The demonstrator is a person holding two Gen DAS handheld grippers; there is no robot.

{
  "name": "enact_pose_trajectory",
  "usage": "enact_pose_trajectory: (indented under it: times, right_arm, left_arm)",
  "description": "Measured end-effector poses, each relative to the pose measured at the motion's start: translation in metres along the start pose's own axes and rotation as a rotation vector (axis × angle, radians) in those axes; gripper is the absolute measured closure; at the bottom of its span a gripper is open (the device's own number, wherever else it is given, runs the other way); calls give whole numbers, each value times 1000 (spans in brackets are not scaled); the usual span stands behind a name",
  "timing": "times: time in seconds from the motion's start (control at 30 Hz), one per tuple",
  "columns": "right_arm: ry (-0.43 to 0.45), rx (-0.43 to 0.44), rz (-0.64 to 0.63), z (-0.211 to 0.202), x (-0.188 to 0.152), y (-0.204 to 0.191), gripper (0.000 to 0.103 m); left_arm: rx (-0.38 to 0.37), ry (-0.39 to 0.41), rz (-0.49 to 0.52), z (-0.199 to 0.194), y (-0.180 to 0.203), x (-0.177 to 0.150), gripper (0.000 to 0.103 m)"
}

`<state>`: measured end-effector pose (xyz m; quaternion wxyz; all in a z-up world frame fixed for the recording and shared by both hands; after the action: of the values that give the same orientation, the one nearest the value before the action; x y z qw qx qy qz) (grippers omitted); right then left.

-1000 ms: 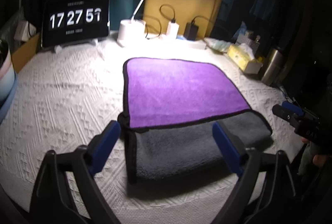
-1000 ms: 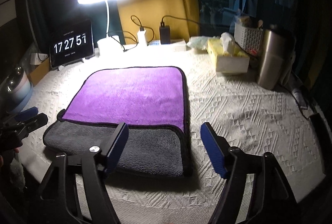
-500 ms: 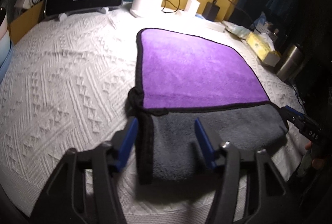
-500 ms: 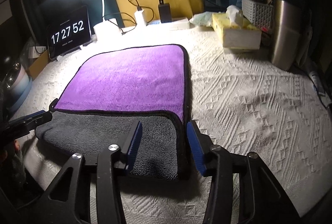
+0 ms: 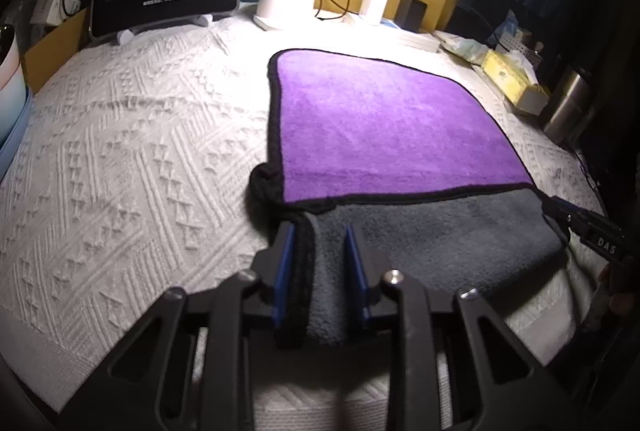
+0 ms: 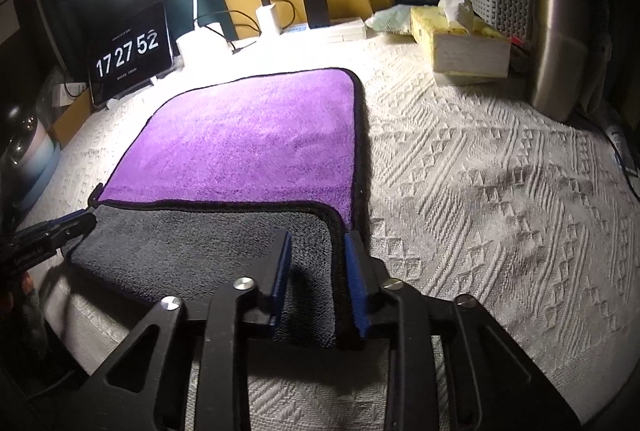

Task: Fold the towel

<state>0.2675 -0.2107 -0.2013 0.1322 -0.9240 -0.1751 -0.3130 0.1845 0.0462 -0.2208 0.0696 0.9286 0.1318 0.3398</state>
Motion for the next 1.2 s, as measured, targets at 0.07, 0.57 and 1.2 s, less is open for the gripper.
enact_pose_trajectory:
  times: [0.07, 0.57, 1.2]
  right_arm:
    - [-6, -9, 0, 2, -1, 1, 82]
    - [69, -44, -45, -18, 10, 2, 98]
    - [158, -80, -53, -36, 48, 2, 98]
  left_arm:
    - [12, 9, 7, -2, 0, 1, 88]
    - [20, 72, 2, -20, 1, 11, 95]
    - [15, 179, 30, -34, 5, 58, 95]
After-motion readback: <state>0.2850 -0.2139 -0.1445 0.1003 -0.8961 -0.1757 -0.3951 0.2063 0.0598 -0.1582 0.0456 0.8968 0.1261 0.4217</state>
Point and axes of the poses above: each gripper's, at about its wrist camera, not at the fingertips, and z roughly the way its jaws point, y to its right, x to its top, the point moved 8 cm from there along z, roughly the way its jaws point, and after that the axes turned 1 degree about -x, right-handed, at the moved point
